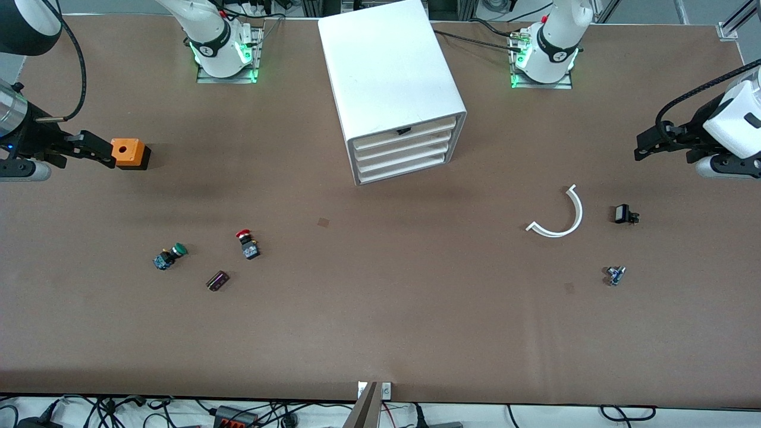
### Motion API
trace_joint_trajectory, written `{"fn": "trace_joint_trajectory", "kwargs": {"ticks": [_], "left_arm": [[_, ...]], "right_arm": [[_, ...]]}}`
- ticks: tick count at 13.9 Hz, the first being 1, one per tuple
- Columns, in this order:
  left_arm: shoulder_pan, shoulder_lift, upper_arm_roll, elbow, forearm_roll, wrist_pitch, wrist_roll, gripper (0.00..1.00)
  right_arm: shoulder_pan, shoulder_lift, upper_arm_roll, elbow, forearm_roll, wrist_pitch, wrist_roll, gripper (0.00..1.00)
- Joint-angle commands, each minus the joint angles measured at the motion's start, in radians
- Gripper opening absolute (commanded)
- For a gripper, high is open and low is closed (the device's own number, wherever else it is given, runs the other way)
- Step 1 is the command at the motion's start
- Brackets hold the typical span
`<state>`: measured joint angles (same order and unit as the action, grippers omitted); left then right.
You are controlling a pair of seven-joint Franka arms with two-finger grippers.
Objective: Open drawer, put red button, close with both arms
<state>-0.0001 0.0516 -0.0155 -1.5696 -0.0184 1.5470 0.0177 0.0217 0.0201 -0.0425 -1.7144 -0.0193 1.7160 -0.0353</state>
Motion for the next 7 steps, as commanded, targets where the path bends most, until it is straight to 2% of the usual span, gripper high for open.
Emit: {"fn": "trace_joint_trajectory", "kwargs": {"ticks": [1,7], "left_arm": [[0.000,0.017,0.002,0.040,-0.014,-0.025,0.018,1.00],[-0.009,0.017,0.002,0.040,-0.012,-0.039,0.010,1.00]], "right_arm": [[-0.003,0.008,0.003,0.018,0.004,-0.015,-0.005,1.00],[-0.003,0.012,0.003,0.018,0.004,-0.015,-0.005,1.00]]}}
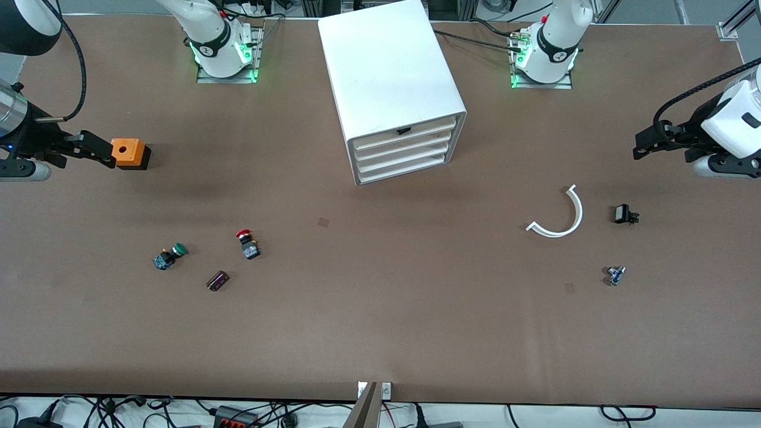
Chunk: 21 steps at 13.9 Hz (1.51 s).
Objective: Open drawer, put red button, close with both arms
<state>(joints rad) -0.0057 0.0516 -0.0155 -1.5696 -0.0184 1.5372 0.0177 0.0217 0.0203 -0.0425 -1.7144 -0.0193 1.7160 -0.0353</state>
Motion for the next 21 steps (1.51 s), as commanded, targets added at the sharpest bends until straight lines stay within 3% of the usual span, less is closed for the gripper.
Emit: {"fn": "trace_joint_trajectory", "kwargs": {"ticks": [1,5,7,12,14,18,21], "left_arm": [[-0.004,0.017,0.002,0.040,-0.012,-0.031,0.011,1.00],[-0.017,0.016,-0.012,0.042,-0.017,-0.046,0.002,1.00],[-0.010,0.010,-0.034,0.042,-0.021,-0.119,0.005,1.00],[-0.022,0.020,-0.032,0.052,-0.214,-0.293,0.011,1.00],[-0.028,0.075,-0.035,0.057,-0.299,-0.359,0.011,1.00],[-0.050,0.218,-0.035,0.045,-0.535,-0.295,0.025,1.00],[-0.053,0.324,-0.035,-0.002,-0.671,-0.148,0.238,1.00]], "right_arm": [[-0.002,0.015,0.003,0.018,0.004,-0.015,-0.005,1.00],[0.012,0.055,0.004,0.018,0.006,-0.004,-0.005,1.00],[0.064,0.091,0.003,0.019,-0.004,0.001,-0.006,1.00],[0.136,0.237,0.003,0.102,0.006,0.005,-0.006,1.00],[0.187,0.292,0.003,0.107,-0.004,0.011,-0.009,1.00],[0.216,0.466,0.004,0.195,0.006,0.063,-0.006,1.00],[0.244,0.572,0.004,0.263,0.006,0.131,-0.015,1.00]]}}
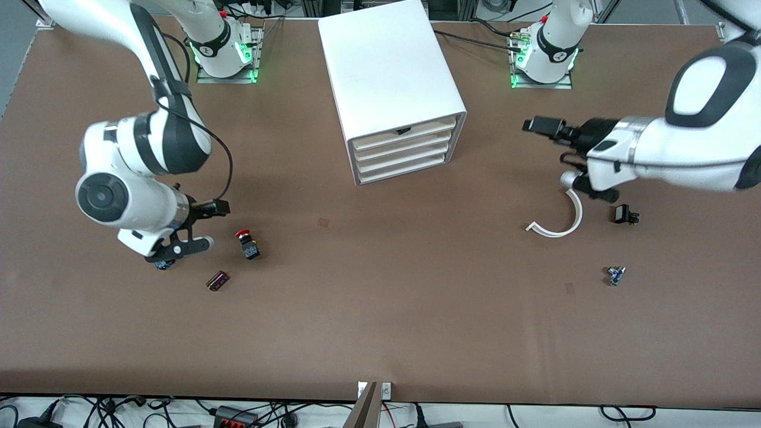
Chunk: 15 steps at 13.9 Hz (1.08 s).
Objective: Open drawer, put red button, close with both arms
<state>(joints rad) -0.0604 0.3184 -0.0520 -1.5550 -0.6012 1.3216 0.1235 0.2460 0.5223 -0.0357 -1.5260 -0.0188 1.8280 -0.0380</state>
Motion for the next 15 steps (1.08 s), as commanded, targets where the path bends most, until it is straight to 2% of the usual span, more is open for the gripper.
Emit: {"fn": "trace_joint_trajectory", "kwargs": {"ticks": [1,3,6,8,10,12,13,15], "left_arm": [[-0.001,0.060,0.001,-0.081,-0.144,0.126,0.195,1.00],[-0.012,0.057,-0.035,-0.189,-0.228,0.244,0.304,1.00],[-0.012,0.065,-0.132,-0.331,-0.302,0.465,0.500,1.00],[-0.012,0.076,-0.204,-0.428,-0.409,0.578,0.589,1.00],[-0.013,0.088,-0.253,-0.491,-0.472,0.635,0.677,1.00],[-0.012,0.109,-0.272,-0.531,-0.503,0.682,0.786,1.00],[-0.012,0.111,-0.281,-0.557,-0.556,0.683,0.836,0.95],[-0.012,0.111,-0.285,-0.602,-0.638,0.676,0.875,0.72]], "right_arm": [[0.025,0.094,-0.003,0.075,0.007,0.049,-0.037,1.00],[0.030,0.139,0.011,0.075,0.007,0.095,-0.091,1.00],[0.030,0.189,0.020,0.070,0.007,0.155,-0.177,1.00],[0.030,0.217,0.020,0.066,0.008,0.183,-0.212,1.00],[0.030,0.243,0.020,0.066,0.008,0.204,-0.212,1.00],[0.032,0.272,0.023,0.066,0.020,0.224,-0.212,1.00],[0.032,0.281,0.026,0.066,0.028,0.237,-0.212,1.00],[0.032,0.297,0.027,0.064,0.028,0.235,-0.212,1.00]]}}
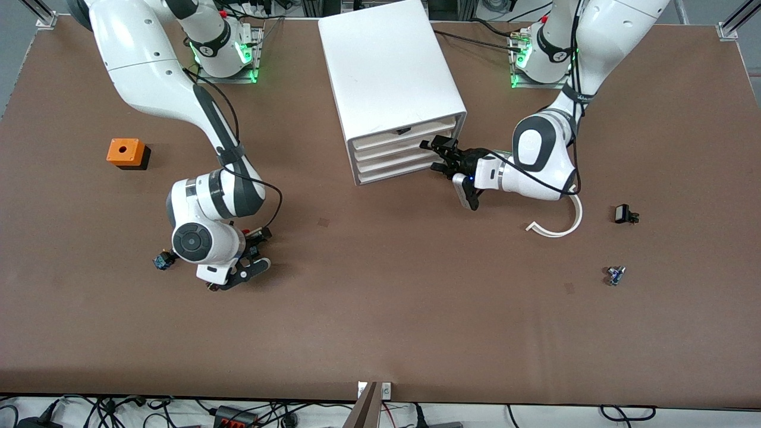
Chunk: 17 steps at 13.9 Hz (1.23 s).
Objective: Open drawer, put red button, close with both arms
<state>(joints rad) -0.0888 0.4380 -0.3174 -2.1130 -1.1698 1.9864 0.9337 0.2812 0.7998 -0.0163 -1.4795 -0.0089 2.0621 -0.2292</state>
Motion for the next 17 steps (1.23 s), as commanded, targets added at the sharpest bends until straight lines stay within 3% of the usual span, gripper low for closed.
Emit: {"fn": "trace_joint_trajectory", "kwargs": {"ticks": [1,2,4,5,7,8,10,13,17], "left_arm": [[0.012,-0.007,-0.022,-0.050,-0.071,0.011,0.065,0.63],[0.004,-0.007,-0.023,-0.050,-0.071,0.011,0.065,0.55],[0.010,-0.015,-0.023,-0.061,-0.071,-0.010,0.080,0.21],[0.014,-0.015,-0.023,-0.061,-0.071,-0.012,0.086,0.12],[0.017,-0.010,-0.023,-0.059,-0.071,-0.014,0.086,0.08],[0.012,-0.009,-0.023,-0.058,-0.071,-0.014,0.086,0.06],[0.021,-0.008,-0.022,-0.050,-0.071,-0.014,0.085,0.04],[0.052,0.016,-0.014,0.007,-0.065,-0.011,0.085,0.05],[0.110,0.154,0.000,0.187,-0.013,-0.024,0.083,0.12]], "right_arm": [[-0.005,0.025,0.007,0.016,0.020,-0.005,-0.022,1.00],[-0.005,0.025,0.007,0.016,0.020,-0.010,-0.022,1.00],[-0.005,0.022,0.007,0.012,0.018,-0.013,-0.025,0.75],[-0.007,0.021,0.007,0.011,0.018,-0.013,-0.016,0.49],[-0.008,0.015,0.007,0.015,0.020,-0.013,-0.016,0.05],[-0.005,0.010,0.007,0.019,0.018,-0.019,-0.016,0.00],[0.000,-0.011,0.007,0.034,0.023,-0.048,-0.015,0.00],[0.019,-0.021,-0.002,0.148,0.020,-0.115,-0.009,0.00],[0.021,-0.022,0.006,0.336,0.021,-0.235,-0.010,0.00]]}}
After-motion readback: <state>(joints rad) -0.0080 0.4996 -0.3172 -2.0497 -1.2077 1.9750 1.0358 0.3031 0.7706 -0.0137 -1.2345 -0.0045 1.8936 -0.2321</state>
